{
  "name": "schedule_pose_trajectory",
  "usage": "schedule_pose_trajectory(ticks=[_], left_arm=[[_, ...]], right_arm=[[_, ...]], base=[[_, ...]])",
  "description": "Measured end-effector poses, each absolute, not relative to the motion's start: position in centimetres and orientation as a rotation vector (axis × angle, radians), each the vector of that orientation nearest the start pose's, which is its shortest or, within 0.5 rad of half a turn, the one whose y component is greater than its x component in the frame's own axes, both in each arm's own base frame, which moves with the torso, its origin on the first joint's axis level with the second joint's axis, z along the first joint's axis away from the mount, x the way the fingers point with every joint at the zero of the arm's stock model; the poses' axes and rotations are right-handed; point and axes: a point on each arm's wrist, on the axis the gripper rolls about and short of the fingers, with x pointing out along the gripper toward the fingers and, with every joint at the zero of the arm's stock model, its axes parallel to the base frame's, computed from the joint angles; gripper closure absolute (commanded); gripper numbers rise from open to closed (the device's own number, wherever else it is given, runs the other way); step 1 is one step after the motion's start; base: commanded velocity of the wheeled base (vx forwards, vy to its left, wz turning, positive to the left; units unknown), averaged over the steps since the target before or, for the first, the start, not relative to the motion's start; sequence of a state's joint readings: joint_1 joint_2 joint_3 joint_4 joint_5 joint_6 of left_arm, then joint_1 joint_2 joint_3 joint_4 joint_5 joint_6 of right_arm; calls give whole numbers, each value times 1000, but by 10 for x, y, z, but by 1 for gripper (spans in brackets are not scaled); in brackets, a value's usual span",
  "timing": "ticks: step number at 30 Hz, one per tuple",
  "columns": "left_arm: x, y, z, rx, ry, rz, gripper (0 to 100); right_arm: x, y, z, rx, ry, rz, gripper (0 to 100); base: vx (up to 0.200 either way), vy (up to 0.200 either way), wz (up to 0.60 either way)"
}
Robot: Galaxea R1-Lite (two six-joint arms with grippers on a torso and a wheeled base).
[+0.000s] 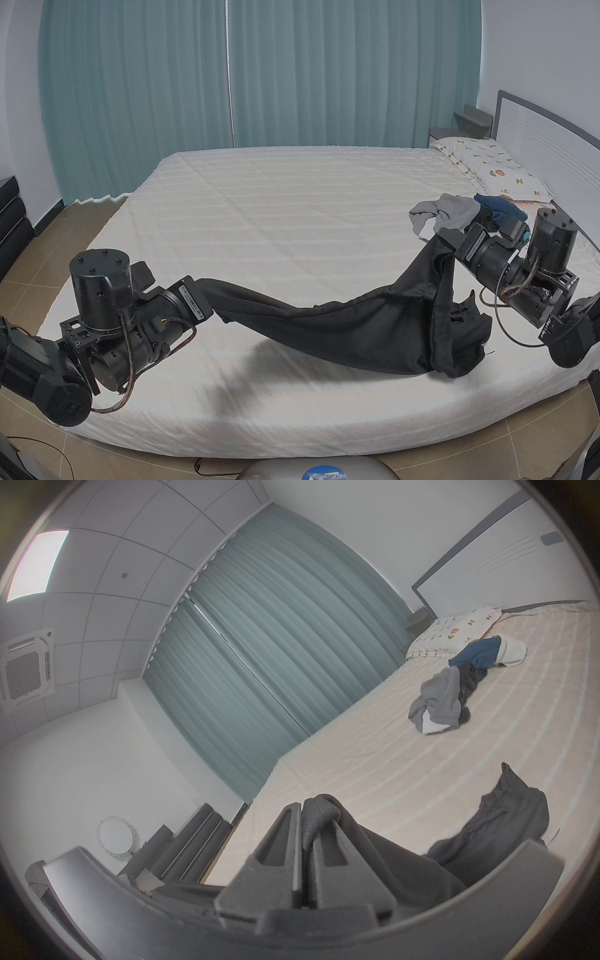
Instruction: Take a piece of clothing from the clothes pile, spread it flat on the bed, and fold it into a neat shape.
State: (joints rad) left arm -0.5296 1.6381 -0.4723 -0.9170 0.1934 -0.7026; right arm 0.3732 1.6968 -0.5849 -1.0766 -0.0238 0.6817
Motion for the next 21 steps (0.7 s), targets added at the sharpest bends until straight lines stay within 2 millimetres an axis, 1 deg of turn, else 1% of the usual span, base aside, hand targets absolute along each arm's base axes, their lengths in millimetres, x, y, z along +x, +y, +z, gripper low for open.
schedule_pose_trajectory(ticks=[2,6,13,17,20,21], left_arm=[[219,-124,143,-604,343,-237,100],[204,-116,145,-602,350,-238,100],[183,-107,151,-597,365,-251,100],[172,-104,160,-600,348,-268,100],[164,-102,166,-594,351,-284,100],[161,-101,170,-594,350,-290,100]], right_arm=[[256,102,171,665,157,327,100],[235,97,173,662,163,325,100],[207,93,180,664,140,319,100],[194,92,190,663,115,327,100],[184,89,202,659,72,344,100],[180,88,207,654,49,352,100]], base=[[0,0,0],[-200,0,0],[-200,0,0],[-200,0,0],[-200,0,0],[0,0,0]])
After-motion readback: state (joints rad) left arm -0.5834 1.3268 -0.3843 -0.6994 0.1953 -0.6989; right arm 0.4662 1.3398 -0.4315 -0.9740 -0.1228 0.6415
